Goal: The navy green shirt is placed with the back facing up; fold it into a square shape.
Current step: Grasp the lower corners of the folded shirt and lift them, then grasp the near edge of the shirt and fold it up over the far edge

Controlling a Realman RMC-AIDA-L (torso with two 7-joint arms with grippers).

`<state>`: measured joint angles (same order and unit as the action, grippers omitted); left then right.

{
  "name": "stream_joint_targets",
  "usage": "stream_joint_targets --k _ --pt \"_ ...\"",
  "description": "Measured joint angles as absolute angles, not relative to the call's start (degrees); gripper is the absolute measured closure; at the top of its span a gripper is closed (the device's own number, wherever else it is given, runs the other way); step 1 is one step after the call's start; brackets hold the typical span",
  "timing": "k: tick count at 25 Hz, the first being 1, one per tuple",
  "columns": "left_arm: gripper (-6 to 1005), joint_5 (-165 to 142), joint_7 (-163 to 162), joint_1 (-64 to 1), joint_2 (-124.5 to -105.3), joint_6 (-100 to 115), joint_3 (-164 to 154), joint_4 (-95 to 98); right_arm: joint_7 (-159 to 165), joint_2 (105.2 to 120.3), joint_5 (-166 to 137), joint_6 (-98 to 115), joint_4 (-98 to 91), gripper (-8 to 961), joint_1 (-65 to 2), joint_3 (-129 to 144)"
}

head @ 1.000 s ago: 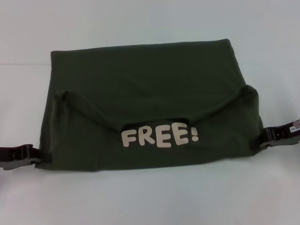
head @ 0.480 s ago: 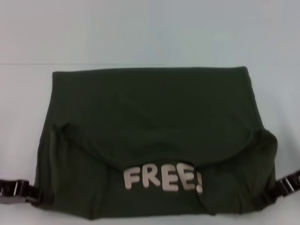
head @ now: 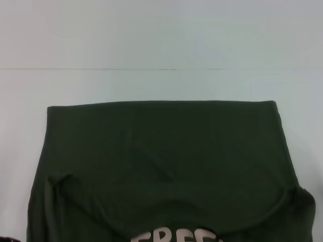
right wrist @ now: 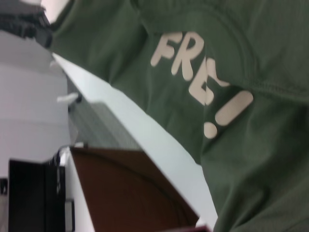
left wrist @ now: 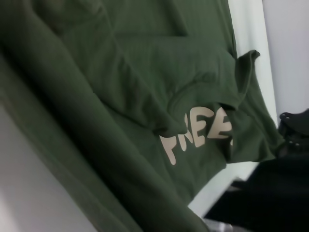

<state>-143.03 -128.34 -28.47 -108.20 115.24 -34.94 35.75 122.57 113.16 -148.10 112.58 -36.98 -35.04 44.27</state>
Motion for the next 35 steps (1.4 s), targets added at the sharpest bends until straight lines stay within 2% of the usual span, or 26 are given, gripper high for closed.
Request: stream_joint_targets --k 11,14,17,23,26,28,35 --pt "984 -143.8 -129.94 -29.21 -107.57 117.07 -28.93 35.37 120.15 113.11 -147.68 112.42 -36.42 920 -34.63 42.54" --pt "984 -143.77 -130.44 -30.0 -107.19 116.31 -23.54 35.27 120.29 112.7 -146.84 112.32 -36.38 920 -34.91 38.71" --pt "984 -143.63 -131.04 -30.77 -107.0 114.68 -18.32 35.04 121.47 111.82 -144.94 111.2 -35.8 920 -35.11 33.7" --pt "984 -142.61 -131.93 -31.55 -106.78 108.84 -8.57 32.86 125.05 108.3 -138.98 105.42 -29.64 921 -34.92 22.28" --pt "984 -140.37 -132.18 -30.99 -106.85 105.39 -4.73 30.59 126.13 107.6 -135.69 100.7 -26.31 921 -34.11 19.3" --pt "984 -138.73 -132.42 -30.23 -107.32 102.6 -2.34 29.15 126.46 107.77 -133.73 97.49 -24.68 921 -33.62 18.31" --pt "984 -131.66 -131.55 -28.2 -110.03 93.35 -1.16 26.72 125.3 110.23 -125.57 84.77 -22.95 921 -31.44 17.89"
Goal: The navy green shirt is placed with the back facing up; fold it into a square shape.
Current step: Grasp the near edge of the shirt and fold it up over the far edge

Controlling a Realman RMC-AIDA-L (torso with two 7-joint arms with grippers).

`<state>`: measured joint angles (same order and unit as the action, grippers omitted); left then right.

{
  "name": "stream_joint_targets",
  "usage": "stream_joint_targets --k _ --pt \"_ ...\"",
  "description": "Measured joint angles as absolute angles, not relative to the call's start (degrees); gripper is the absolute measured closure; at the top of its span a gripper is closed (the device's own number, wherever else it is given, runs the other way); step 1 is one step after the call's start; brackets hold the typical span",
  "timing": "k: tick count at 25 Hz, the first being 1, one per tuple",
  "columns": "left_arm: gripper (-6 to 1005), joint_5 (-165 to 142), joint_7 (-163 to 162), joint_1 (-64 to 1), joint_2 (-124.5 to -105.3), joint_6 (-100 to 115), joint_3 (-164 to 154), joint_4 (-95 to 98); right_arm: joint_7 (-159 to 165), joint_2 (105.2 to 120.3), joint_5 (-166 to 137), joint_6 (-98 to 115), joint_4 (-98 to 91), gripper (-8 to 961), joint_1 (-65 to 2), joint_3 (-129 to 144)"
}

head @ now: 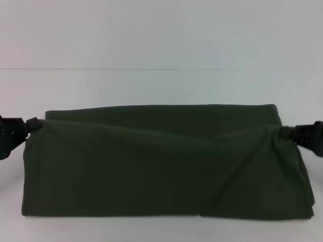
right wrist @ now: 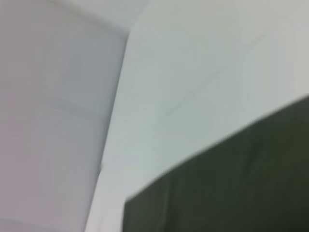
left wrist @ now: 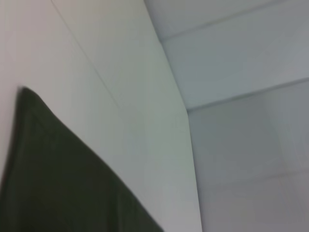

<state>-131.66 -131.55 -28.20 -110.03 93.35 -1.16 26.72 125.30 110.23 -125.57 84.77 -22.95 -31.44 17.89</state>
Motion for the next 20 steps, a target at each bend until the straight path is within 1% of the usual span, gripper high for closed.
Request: stream_joint_targets --k 5,9,11,15,20 --pt "984 -126.33 -129.3 -27.3 -111.94 86.79 -0.9 25.06 123.89 111.47 -123.29 78.7 -22.89 920 -31.25 17.83" --pt "984 -125.37 -126.69 -27.92 -112.74 83.36 -0.9 23.81 122.69 112.86 -122.47 74.49 -22.94 920 -32.47 18.19" --pt "984 -124.98 -125.42 -28.38 -113.22 81.73 -0.84 23.42 122.18 113.29 -122.33 72.77 -22.95 920 -33.25 18.31" --pt "984 -123.94 -123.01 -29.6 -113.88 78.45 -0.86 23.07 121.65 113.54 -121.68 70.68 -23.15 920 -34.84 18.14" --pt "985 -123.47 -121.37 -30.95 -113.74 75.68 -1.19 23.08 121.64 113.36 -120.48 69.26 -23.62 920 -36.76 18.34"
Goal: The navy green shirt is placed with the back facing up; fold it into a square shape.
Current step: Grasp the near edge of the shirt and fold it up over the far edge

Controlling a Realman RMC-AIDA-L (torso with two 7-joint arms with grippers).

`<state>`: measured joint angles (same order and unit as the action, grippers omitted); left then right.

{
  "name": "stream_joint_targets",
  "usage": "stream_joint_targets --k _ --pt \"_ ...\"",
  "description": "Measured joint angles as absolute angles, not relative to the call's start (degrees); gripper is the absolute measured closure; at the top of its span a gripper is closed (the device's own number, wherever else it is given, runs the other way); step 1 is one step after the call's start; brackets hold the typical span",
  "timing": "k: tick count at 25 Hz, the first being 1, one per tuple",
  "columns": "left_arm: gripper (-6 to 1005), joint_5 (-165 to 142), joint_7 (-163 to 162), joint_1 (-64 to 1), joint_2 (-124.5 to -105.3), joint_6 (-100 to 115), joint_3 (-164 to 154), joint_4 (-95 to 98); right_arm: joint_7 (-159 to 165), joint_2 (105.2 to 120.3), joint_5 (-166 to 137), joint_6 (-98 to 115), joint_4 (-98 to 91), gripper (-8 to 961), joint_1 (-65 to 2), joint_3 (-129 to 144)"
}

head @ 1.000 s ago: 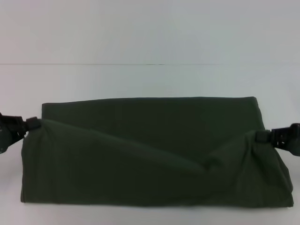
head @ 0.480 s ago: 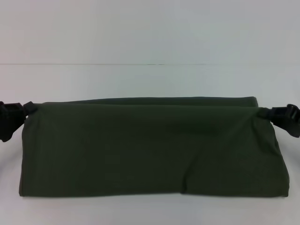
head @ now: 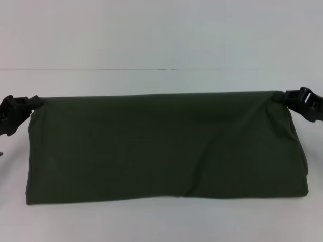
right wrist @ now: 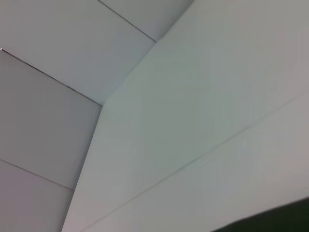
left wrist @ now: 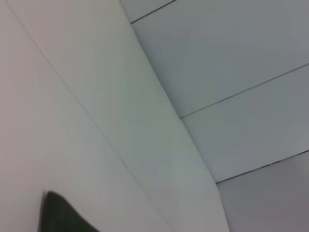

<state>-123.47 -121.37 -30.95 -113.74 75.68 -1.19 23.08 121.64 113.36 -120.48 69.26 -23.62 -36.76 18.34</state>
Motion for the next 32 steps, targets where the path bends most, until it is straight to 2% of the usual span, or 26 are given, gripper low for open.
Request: stream_joint_targets --k 5,14,22,29,32 --pt "985 -123.39 -118.37 -33.1 -113.87 71.95 -1.49 23.21 120.97 113.71 -120.45 65.32 -23.55 918 -39.18 18.6" --pt "981 -123.39 -112.7 -35.12 -116.17 64.03 -1.59 22.9 119.55 117.19 -120.39 55.09 -23.72 912 -41.72 23.99" --pt "977 -123.38 -109.54 -36.59 -117.71 59.49 -1.57 22.86 118.25 118.06 -119.97 51.76 -23.75 908 -42.17 24.41" --pt "973 -117.58 -101.93 -36.78 -120.8 55.37 -1.4 22.91 116.6 118.5 -119.28 47.31 -23.28 904 -41.88 23.99" --pt "972 -114.15 -98.72 -36.31 -121.49 55.36 -1.57 22.85 110.69 119.09 -115.01 47.04 -23.13 776 -41.21 23.85"
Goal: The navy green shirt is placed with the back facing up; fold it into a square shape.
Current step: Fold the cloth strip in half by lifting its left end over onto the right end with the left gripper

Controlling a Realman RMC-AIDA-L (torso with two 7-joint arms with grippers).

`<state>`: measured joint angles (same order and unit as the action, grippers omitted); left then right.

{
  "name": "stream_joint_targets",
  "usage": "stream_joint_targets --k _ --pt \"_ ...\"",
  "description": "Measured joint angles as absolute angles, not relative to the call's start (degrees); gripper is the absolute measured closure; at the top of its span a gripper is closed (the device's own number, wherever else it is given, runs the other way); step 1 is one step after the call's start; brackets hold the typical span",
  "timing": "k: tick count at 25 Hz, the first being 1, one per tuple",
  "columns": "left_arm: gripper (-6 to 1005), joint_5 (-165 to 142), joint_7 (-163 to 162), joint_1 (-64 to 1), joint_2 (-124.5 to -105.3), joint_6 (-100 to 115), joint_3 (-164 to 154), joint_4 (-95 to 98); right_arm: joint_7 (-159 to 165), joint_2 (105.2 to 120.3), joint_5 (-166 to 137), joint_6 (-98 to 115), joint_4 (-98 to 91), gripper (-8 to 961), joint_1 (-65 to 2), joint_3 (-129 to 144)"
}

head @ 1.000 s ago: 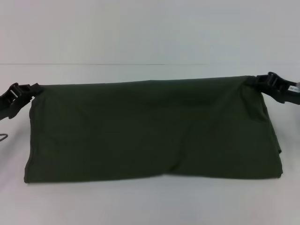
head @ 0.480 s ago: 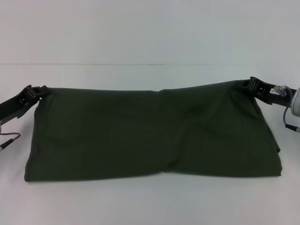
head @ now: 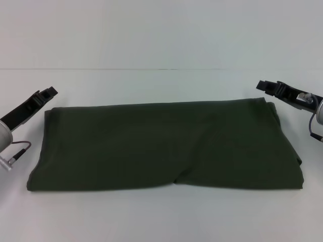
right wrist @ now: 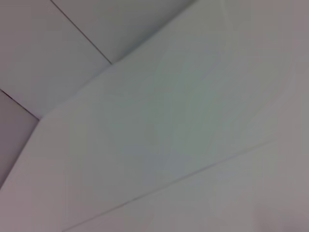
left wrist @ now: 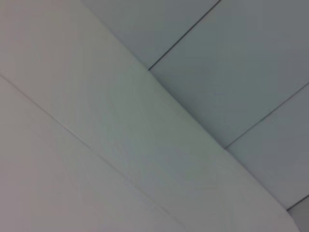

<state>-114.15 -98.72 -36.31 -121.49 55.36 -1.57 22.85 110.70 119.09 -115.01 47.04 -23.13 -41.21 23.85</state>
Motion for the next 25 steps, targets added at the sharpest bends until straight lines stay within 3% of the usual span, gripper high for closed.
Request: stream_joint_targets --k 3,8,12,18,22,25 --pt "970 -113.14 -98.15 -36.12 -121.6 55.29 -1.55 22.85 106.61 119.41 -111.27 47.02 -22.8 663 -40.66 24.08" --pt "786 -111.63 -97.74 -35.34 -121.41 56.53 -1.35 22.85 105.64 119.24 -109.41 49.22 -23.34 525 -39.45 23.96" --pt "606 -109.42 -96.32 -33.61 -120.96 62.69 -1.78 22.96 100.08 117.96 -109.08 58.28 -23.72 394 -38.2 24.62" --pt "369 -109.58 -97.21 -30.4 -117.99 73.89 -8.07 23.09 87.76 116.84 -109.43 71.75 -24.63 144 -37.14 32.34" --pt "255 -109.65 -100.24 -27.72 -115.21 81.17 -12.6 23.43 80.0 118.22 -109.43 74.69 -26.96 34 -36.33 40.89" --pt "179 -109.68 -108.93 -25.93 -112.89 83.32 -17.11 23.92 74.55 119.49 -109.44 74.17 -28.15 34 -35.77 45.66"
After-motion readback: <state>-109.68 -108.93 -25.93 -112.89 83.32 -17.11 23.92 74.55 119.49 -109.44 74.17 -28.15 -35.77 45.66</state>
